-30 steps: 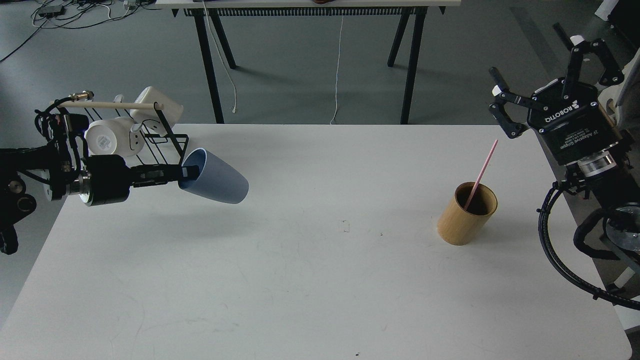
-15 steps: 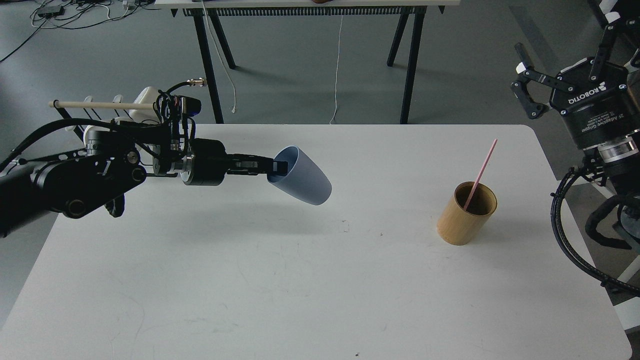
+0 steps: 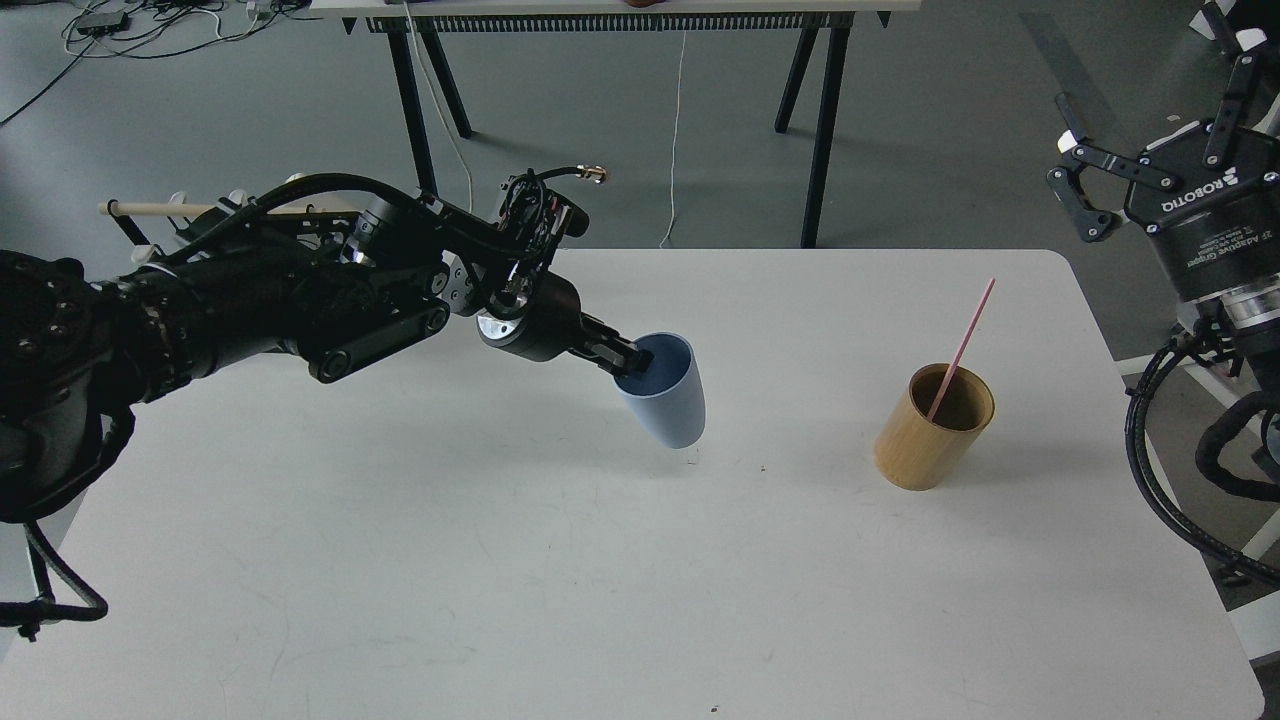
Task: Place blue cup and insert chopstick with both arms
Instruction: 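Carry the blue cup with the left gripper toward the table center, then lower the blue cup upright onto the table with the left gripper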
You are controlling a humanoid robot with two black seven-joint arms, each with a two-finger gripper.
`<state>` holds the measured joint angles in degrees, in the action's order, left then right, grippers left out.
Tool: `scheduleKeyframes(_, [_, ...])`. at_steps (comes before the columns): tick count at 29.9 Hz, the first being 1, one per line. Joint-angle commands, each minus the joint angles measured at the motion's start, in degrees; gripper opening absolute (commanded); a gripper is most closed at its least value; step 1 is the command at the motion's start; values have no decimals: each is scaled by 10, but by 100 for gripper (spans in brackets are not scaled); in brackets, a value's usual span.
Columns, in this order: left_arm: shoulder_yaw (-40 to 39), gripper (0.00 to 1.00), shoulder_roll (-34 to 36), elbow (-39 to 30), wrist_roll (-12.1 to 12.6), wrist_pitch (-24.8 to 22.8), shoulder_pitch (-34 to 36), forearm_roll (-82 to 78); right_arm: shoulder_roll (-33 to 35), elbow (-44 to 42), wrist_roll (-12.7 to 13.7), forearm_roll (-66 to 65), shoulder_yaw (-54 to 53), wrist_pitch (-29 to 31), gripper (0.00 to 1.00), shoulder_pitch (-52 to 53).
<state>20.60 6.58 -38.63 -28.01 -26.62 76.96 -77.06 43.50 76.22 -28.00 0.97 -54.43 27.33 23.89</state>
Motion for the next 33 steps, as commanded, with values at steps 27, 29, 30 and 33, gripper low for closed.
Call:
scheduleKeyframes(27, [64,4,-66,112,0,25,-26,-11,-1,-23,0,0,0,4,94,-15])
scheduleKeyframes(29, [64,4,-66,113,0,25,-30,-11,-1,-26,0,0,0,5,94,-15])
scheduleKeyframes(30, [64,6,-66,113,0,25,-33,-12,-1,-27,0,0,0,5,94,-15])
scheduleKeyframes(33, [66,7,-66,114,0,25,-42,-13,-5,-28,0,0,0,5,94,-15])
